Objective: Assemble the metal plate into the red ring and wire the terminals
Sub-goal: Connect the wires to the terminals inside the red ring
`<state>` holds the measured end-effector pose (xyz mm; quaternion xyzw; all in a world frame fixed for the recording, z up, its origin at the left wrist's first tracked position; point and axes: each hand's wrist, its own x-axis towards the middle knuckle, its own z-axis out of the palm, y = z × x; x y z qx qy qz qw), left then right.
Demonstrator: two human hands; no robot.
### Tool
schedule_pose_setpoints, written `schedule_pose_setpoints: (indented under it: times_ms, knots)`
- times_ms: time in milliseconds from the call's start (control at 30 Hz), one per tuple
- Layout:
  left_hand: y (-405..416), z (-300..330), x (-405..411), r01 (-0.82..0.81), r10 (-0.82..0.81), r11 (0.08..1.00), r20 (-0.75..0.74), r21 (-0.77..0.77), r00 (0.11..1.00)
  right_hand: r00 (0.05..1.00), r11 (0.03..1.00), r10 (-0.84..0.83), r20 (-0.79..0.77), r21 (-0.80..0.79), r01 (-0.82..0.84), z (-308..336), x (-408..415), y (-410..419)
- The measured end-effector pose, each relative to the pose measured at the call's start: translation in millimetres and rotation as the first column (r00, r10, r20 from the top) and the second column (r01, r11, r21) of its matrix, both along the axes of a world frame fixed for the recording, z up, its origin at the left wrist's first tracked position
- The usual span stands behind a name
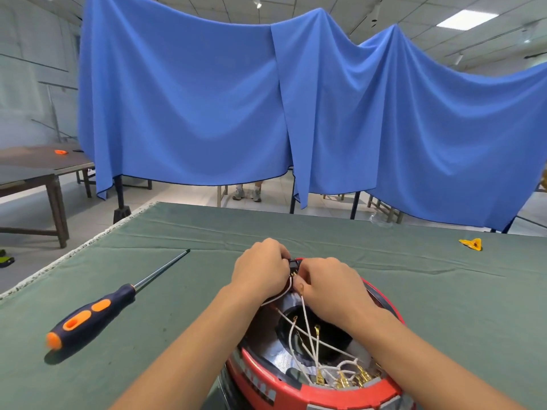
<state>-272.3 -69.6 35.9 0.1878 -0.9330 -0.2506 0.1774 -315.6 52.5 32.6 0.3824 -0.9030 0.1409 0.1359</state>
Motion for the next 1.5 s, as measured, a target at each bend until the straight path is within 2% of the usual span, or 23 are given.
schedule_pose_setpoints:
  times_ms: [333, 800, 1000, 1500]
  knots:
    - [-0.5, 0.6, 1.5, 0.002, -0.002, 0.999, -0.017, 0.042, 1.0, 0.999, 0.999, -0.039, -0.038, 0.014, 0.039, -8.8, -5.9, 2.8]
    - [1.1, 1.3, 3.1, 0.011, -0.011, 0.999, -0.022, 0.04, 1.0, 0.999, 1.0, -0.003, -0.036, 0.028, 0.004, -9.5, -6.2, 1.1]
    - [-2.1, 1.2, 0.9, -0.022, 0.025, 0.994, -0.026, 0.107, 0.999, 0.999, 0.999, 0.008, -0.041, 0.05, -0.006, -9.0, -6.1, 0.0]
    - [-4.6, -2.7, -0.4, -0.028, 0.032, 0.993, -0.037, 0.116, 0.999, 0.998, 0.999, 0.035, -0.045, -0.008, -0.035, -11.4, -7.9, -0.6]
